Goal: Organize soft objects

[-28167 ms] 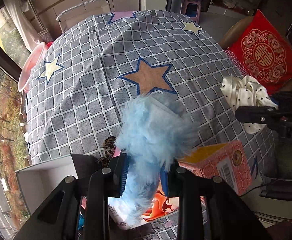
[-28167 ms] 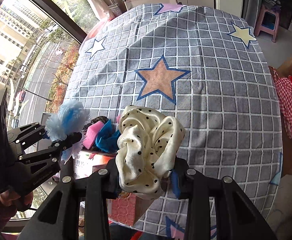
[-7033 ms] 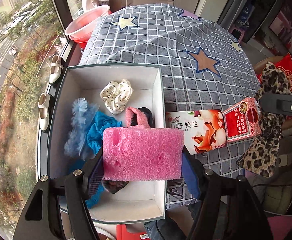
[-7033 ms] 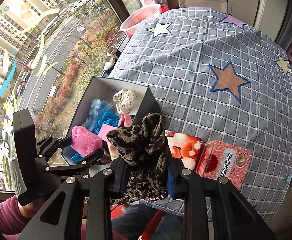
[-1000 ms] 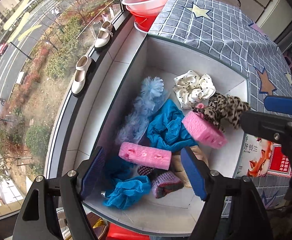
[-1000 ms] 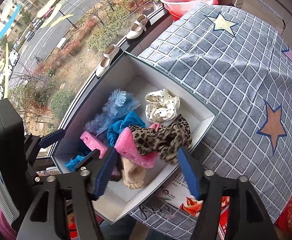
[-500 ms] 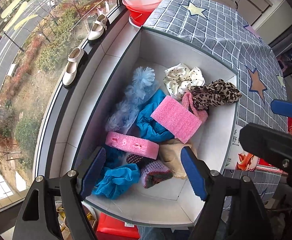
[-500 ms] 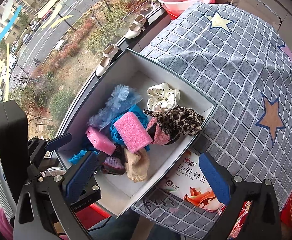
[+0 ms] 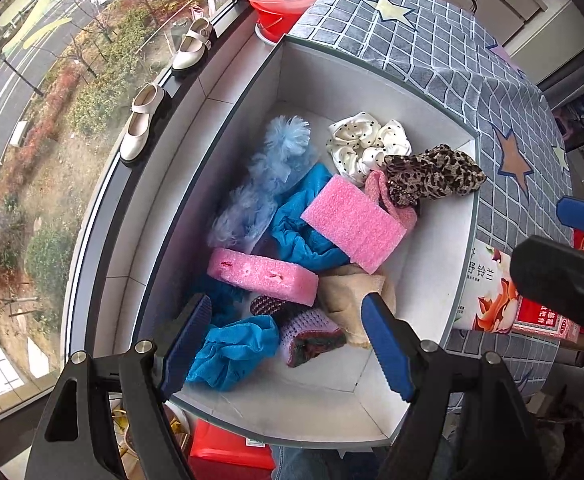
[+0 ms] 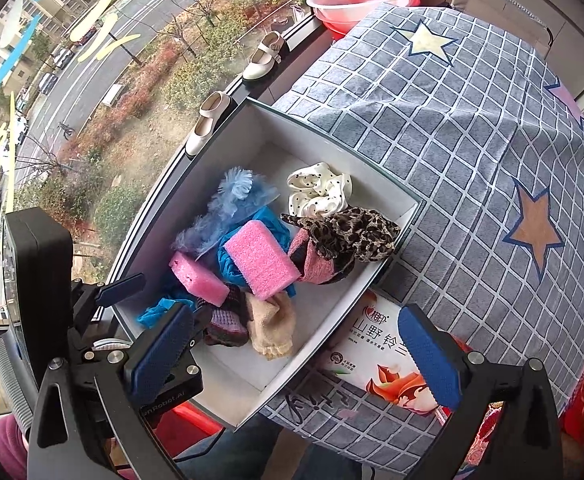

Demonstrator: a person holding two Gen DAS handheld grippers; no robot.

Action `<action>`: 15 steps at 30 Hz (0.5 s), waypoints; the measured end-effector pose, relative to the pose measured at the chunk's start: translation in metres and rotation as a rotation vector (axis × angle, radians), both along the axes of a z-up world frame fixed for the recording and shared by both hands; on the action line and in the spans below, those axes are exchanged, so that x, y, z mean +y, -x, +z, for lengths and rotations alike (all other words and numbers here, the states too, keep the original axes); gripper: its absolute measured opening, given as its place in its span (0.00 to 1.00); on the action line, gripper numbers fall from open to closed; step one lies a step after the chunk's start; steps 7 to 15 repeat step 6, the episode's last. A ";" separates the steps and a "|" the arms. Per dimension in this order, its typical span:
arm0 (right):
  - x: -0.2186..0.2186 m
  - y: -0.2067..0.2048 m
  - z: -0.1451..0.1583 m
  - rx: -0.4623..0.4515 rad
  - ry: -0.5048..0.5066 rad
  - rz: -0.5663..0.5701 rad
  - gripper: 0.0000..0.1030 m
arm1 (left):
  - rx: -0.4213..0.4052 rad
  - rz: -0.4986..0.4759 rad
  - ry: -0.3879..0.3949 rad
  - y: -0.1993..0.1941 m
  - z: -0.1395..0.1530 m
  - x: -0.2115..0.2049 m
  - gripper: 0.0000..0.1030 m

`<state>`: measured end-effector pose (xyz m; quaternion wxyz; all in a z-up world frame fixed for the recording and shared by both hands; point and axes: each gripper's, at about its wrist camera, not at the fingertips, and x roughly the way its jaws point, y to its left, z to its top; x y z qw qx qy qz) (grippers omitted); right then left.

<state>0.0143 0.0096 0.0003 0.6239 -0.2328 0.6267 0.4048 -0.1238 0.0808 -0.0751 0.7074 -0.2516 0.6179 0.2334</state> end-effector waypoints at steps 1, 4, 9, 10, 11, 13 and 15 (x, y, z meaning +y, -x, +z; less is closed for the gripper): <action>0.001 0.001 0.000 0.000 0.002 0.002 1.00 | -0.004 -0.001 0.003 0.000 0.000 0.000 0.78; 0.002 0.003 -0.002 0.002 0.009 0.007 1.00 | -0.065 -0.023 0.022 0.002 0.003 0.000 0.78; 0.003 0.003 -0.003 0.003 0.010 0.005 1.00 | -0.105 -0.047 0.035 0.002 0.008 -0.002 0.78; 0.003 0.003 -0.003 0.003 0.010 0.005 1.00 | -0.105 -0.047 0.035 0.002 0.008 -0.002 0.78; 0.003 0.003 -0.003 0.003 0.010 0.005 1.00 | -0.105 -0.047 0.035 0.002 0.008 -0.002 0.78; 0.003 0.003 -0.003 0.003 0.010 0.005 1.00 | -0.105 -0.047 0.035 0.002 0.008 -0.002 0.78; 0.003 0.003 -0.003 0.003 0.010 0.005 1.00 | -0.105 -0.047 0.035 0.002 0.008 -0.002 0.78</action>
